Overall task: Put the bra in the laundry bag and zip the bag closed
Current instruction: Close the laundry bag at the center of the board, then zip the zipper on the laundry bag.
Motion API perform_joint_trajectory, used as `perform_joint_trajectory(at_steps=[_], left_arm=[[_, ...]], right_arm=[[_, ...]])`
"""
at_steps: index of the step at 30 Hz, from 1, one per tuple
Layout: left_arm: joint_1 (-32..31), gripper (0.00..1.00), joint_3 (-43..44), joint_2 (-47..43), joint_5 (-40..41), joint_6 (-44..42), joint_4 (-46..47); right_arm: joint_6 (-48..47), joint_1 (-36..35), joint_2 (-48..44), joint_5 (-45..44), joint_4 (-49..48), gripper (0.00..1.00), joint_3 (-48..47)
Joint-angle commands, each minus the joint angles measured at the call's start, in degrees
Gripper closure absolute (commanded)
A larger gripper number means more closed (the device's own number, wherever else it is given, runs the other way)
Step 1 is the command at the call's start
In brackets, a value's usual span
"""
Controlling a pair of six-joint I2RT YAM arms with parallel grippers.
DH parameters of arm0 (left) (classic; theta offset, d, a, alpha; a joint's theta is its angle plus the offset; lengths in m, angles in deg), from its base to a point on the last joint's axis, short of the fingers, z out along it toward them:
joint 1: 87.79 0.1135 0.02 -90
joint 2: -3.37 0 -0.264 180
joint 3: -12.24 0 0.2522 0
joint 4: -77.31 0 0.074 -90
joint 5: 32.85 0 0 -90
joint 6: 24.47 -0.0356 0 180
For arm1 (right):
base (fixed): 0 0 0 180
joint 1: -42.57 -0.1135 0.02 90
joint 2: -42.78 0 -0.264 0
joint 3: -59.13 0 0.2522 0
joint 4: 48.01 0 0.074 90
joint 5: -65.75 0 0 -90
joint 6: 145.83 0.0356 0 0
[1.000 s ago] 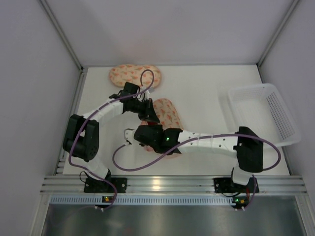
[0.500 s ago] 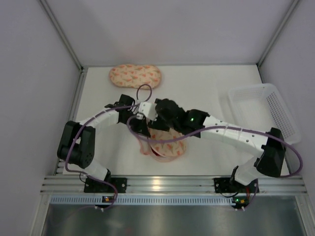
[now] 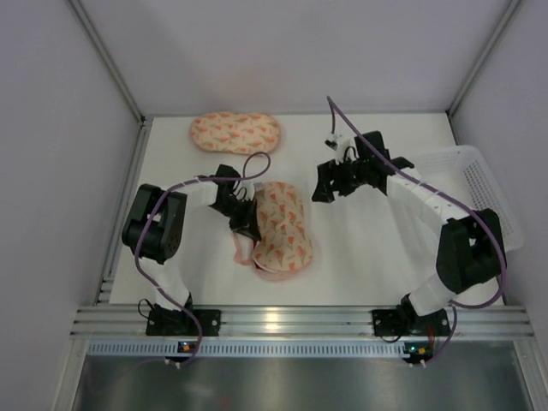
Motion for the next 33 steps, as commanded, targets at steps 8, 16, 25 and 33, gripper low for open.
perform_joint_trajectory(at_steps=[8, 16, 25, 33], left_arm=[[0.8, 1.00, 3.4, 4.8, 7.0, -4.5, 2.5], [1.1, 1.00, 4.2, 5.7, 7.2, -3.6, 3.9], [1.3, 0.94, 2.9, -0.7, 6.0, -3.9, 3.9], [1.3, 0.58, 1.4, -16.8, 7.1, -4.0, 1.3]], right_arm=[[23.6, 1.1, 8.0, 22.7, -22.6, 0.19, 14.4], [31.2, -0.9, 14.3, 30.0, -32.6, 0.34, 17.0], [34.4, -2.4, 16.4, 31.6, -34.0, 0.93, 15.9], [36.1, -2.5, 15.6, 30.6, -34.0, 1.00, 16.0]])
